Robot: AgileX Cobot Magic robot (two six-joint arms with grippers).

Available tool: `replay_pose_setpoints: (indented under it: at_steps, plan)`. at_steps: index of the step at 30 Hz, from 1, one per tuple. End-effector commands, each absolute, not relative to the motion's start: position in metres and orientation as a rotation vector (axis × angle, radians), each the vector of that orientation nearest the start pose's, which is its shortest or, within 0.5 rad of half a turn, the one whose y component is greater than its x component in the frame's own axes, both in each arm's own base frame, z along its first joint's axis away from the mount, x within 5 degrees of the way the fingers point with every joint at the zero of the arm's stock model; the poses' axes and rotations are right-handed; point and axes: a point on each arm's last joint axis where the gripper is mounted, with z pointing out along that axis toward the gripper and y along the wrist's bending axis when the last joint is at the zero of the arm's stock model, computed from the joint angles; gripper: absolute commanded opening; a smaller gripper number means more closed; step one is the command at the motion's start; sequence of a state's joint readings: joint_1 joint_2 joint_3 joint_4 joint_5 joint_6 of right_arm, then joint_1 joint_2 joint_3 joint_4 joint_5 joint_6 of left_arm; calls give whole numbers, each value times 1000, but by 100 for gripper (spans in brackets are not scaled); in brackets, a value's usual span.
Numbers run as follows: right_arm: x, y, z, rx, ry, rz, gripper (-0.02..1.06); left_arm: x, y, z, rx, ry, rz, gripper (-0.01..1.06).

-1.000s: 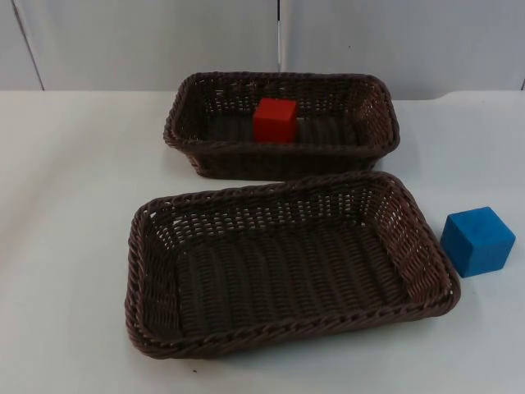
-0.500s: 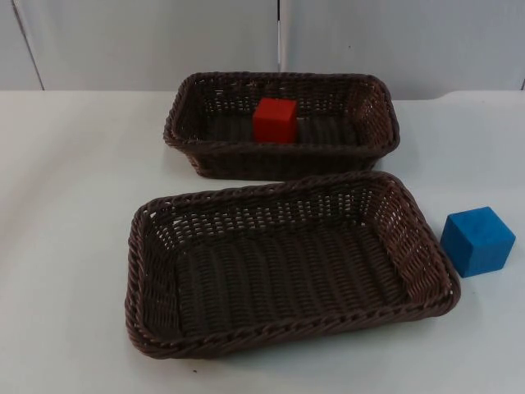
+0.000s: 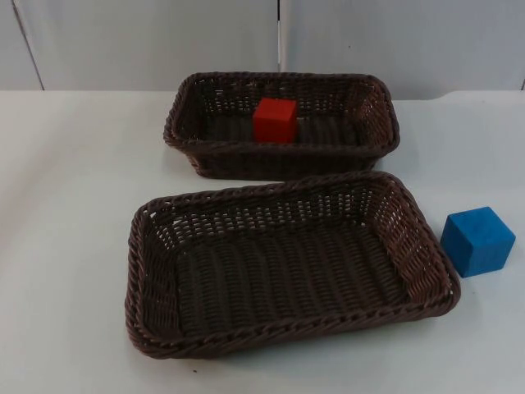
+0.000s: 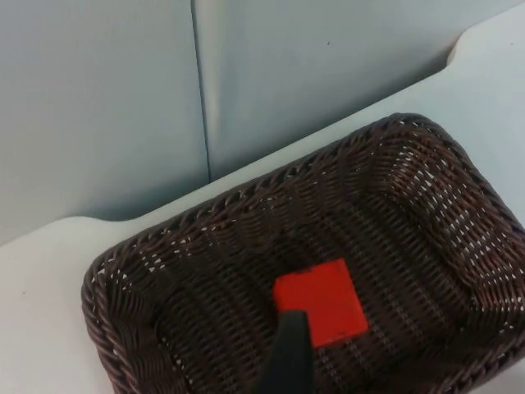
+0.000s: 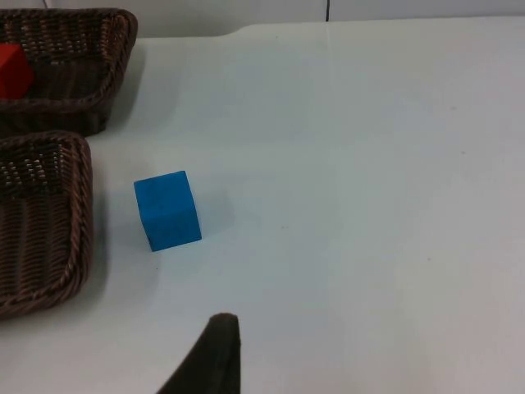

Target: Pick up one cube with the left hand and place it into the upper basket. Pick up one cube with the right hand and place it into the lower basket.

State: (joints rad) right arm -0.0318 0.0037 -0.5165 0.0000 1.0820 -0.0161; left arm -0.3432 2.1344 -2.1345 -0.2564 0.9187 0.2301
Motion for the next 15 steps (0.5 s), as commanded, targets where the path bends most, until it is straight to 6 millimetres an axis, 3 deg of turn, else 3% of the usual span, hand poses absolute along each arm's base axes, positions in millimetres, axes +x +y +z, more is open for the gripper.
replay_pose_setpoints:
  at_steps: [1,8,15]
  plan:
    - [-7,0,280,19,2049,-35,105,449,-183,335,586,2308,-374,74]
    - [-7,0,280,19,2049,-35,105,435,-177,360,580,2294,-375,74]
    - [-7,0,280,19,2049,-35,105,425,-167,357,541,2288,-291,74]
